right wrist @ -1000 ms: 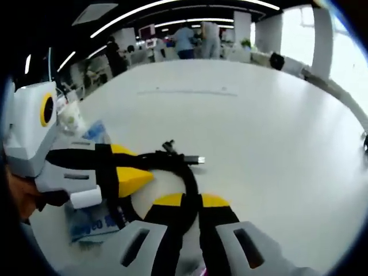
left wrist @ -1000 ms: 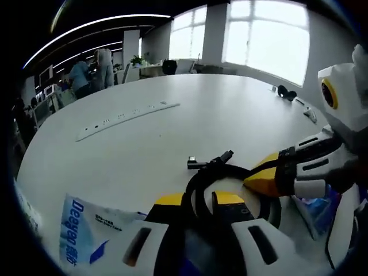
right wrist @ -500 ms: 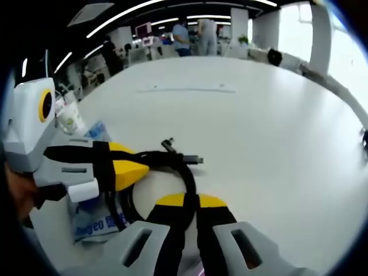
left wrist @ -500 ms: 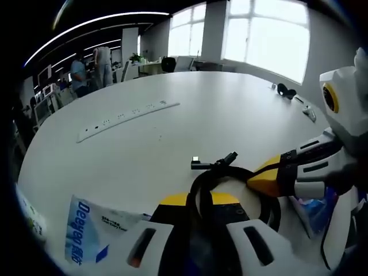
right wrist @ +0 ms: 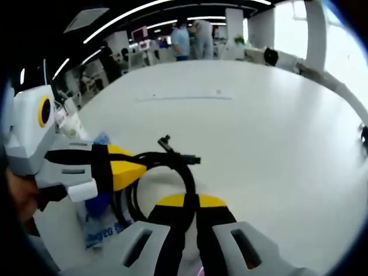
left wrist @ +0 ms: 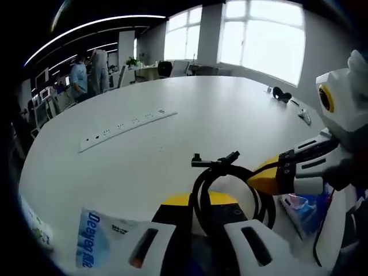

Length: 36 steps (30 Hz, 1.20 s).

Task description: Arrange the tabletop items into an orderly group along one side of the table until the central work area is clear of visible clutter.

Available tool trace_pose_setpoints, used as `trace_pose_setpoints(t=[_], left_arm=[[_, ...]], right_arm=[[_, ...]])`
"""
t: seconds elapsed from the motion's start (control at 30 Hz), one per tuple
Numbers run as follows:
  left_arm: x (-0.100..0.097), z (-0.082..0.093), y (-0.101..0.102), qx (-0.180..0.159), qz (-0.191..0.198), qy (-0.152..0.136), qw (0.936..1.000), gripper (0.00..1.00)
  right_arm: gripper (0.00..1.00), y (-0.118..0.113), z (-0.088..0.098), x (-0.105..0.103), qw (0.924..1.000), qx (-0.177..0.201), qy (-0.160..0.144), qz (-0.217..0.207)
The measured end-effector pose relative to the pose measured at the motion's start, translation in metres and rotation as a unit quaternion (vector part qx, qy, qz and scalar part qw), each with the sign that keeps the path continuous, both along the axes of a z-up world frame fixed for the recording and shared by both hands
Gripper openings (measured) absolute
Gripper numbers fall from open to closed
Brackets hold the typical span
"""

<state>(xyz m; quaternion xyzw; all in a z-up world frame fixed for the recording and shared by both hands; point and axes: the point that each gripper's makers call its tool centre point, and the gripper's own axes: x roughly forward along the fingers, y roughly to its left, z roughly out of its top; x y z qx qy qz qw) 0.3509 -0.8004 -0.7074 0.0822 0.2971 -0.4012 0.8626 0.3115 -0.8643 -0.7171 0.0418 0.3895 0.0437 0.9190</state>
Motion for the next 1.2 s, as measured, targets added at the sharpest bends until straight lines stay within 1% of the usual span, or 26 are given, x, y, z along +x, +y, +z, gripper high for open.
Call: trace_pose_setpoints(t=[0.3, 0.63, 0.77, 0.9, 1.2], left_arm=[[-0.002, 0.016, 0.002, -0.005, -0.002, -0.007, 1.0, 0.06], [-0.01, 0.028, 0.005, -0.006, -0.014, -0.015, 0.9998, 0.06], [-0.017, 0.031, 0.008, -0.008, -0.017, -0.014, 0.9997, 0.06], [-0.025, 0.036, 0.012, -0.008, -0.022, -0.02, 0.9995, 0.06], [-0.037, 0.042, 0.022, -0.007, -0.022, -0.02, 0.9995, 0.06]], right_arm=[[0.01, 0.003, 0.014, -0.002, 1.0, 0.001, -0.008, -0.003], [0.01, 0.007, 0.025, -0.01, 0.9998, -0.001, -0.019, -0.006], [0.01, 0.01, 0.03, -0.019, 0.9997, 0.001, -0.02, -0.011], [0.01, 0.014, 0.035, -0.027, 0.9996, 0.001, -0.024, -0.012], [0.01, 0.026, 0.043, -0.041, 0.9995, 0.002, -0.032, -0.009]])
